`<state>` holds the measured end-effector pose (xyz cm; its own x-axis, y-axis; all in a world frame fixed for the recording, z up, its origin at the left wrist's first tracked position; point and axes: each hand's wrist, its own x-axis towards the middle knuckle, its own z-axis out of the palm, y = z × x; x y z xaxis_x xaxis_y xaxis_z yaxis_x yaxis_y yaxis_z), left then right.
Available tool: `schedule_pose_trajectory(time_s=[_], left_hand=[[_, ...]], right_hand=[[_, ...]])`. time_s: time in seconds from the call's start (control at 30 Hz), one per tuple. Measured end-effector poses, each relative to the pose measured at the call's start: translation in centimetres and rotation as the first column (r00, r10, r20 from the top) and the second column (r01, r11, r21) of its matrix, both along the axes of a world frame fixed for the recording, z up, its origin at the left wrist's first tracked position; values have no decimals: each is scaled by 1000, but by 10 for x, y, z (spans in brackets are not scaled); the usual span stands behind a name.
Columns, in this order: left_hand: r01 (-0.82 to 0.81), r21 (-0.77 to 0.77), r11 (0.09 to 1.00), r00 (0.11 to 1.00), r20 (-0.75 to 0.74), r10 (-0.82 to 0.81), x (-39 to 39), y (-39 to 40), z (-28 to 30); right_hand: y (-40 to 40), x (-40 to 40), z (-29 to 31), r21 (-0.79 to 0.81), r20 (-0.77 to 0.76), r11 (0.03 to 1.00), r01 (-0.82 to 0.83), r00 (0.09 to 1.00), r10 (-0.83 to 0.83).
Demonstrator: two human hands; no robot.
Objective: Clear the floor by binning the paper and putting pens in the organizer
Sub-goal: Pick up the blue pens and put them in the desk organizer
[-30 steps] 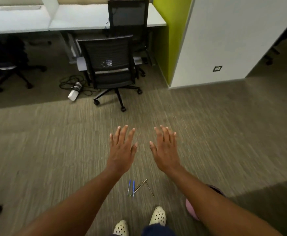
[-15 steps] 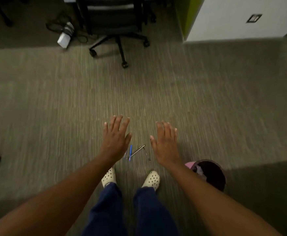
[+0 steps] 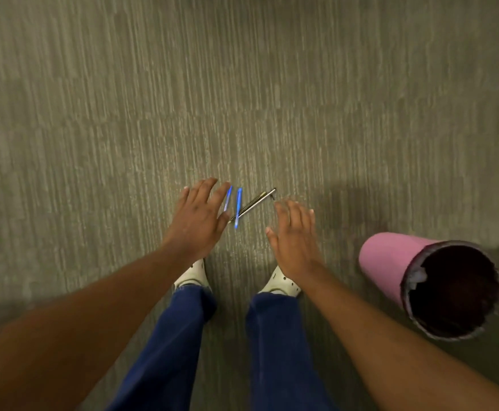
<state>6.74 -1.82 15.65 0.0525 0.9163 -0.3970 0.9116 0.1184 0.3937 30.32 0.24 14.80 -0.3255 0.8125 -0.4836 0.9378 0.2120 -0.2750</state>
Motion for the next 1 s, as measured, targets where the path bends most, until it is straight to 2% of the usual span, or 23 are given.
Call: schedule_pose_trajectory(time_s=[0.23, 0.33, 0.5, 0.63, 0.8, 0.9, 1.0], left_hand=[[8, -129, 992, 1000, 2, -7, -2, -14, -154], [-98, -227, 969, 993, 38, 109, 2, -11, -200], [-220, -359, 907, 973, -10, 231, 13, 3, -260], [-262, -407, 875, 962, -36, 271, 22, 20, -290], [-375, -395, 839, 920, -47, 389, 19, 28, -302], [-481, -390, 785, 853, 0, 522, 13, 22, -296], [-577, -368, 729, 762, 81, 643, 8, 9, -283]], right_hand=[[-16, 3, -140, -90, 53, 995, -47, 997, 51], [-27, 3, -172, -124, 46, 992, -35, 998, 41], [-45, 4, -204, -154, 38, 988, -26, 999, 32], [-54, 3, -214, -161, 17, 987, 0, 1000, 2], [-51, -7, -221, -113, -58, 993, 20, 998, -27], [-32, -27, -229, -162, -189, 971, 175, 960, -204], [-3, -55, -242, -213, -215, 918, 334, 900, -378]])
